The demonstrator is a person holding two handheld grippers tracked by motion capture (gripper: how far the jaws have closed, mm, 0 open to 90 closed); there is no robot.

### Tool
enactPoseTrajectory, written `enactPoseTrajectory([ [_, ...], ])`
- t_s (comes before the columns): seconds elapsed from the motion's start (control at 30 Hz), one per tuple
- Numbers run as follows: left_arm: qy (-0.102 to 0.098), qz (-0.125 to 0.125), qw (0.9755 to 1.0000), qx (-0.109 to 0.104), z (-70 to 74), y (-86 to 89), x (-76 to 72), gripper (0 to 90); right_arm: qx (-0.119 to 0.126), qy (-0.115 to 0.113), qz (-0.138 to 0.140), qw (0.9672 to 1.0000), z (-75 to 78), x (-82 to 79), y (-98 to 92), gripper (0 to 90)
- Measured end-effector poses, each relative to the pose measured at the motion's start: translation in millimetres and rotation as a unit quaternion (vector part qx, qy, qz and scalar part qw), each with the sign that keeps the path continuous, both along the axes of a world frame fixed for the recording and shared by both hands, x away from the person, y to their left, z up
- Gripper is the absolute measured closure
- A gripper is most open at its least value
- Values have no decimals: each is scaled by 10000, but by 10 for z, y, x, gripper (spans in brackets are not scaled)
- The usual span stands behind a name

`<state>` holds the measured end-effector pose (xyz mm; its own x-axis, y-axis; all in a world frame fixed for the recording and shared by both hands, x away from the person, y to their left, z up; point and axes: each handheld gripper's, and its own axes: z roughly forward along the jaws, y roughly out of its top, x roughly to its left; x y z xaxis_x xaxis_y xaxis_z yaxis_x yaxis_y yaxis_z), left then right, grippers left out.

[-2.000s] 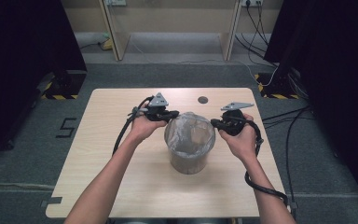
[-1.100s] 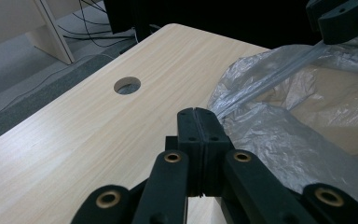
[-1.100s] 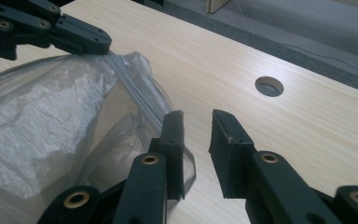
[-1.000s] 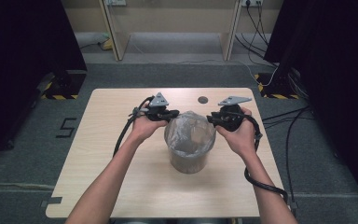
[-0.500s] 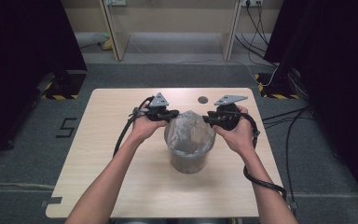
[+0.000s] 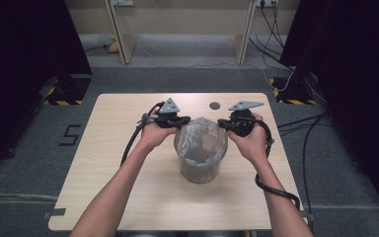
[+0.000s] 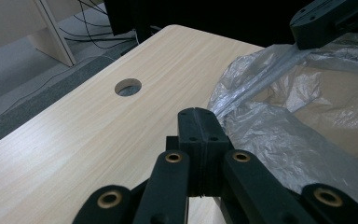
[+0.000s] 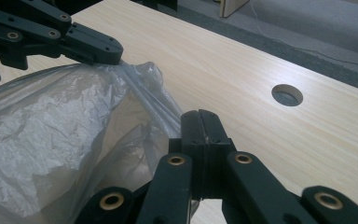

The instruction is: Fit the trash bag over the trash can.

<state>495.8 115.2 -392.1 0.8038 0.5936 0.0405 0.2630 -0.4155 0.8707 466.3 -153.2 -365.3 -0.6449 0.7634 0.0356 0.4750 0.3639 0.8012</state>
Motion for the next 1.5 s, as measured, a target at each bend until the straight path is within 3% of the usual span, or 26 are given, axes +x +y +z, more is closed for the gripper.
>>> enactPoseTrajectory([
  [0.6,94,82,9999,-70,-10,-16,29,896,-69,163,-73,9998,-83,90,5,900],
  [0.9,299,214,9993,-74,11,-29,47,897,-203,168,-20,9997,-77,75,14,900],
  [1.13,319,296,9990,-52,18,-47,39,897,-692,76,17,9976,-41,56,88,900],
  [1.17,318,287,9991,-52,18,-47,38,896,-865,37,46,9962,-31,52,102,900],
  [1.23,284,286,9992,-4,22,-54,34,896,-959,40,41,9954,-24,46,110,900],
  [1.33,246,279,9993,11,22,-61,33,896,-1290,5,86,9916,6,31,141,900],
  [1.5,97,239,9996,100,29,-69,21,865,-1313,41,125,9913,13,13,128,900],
])
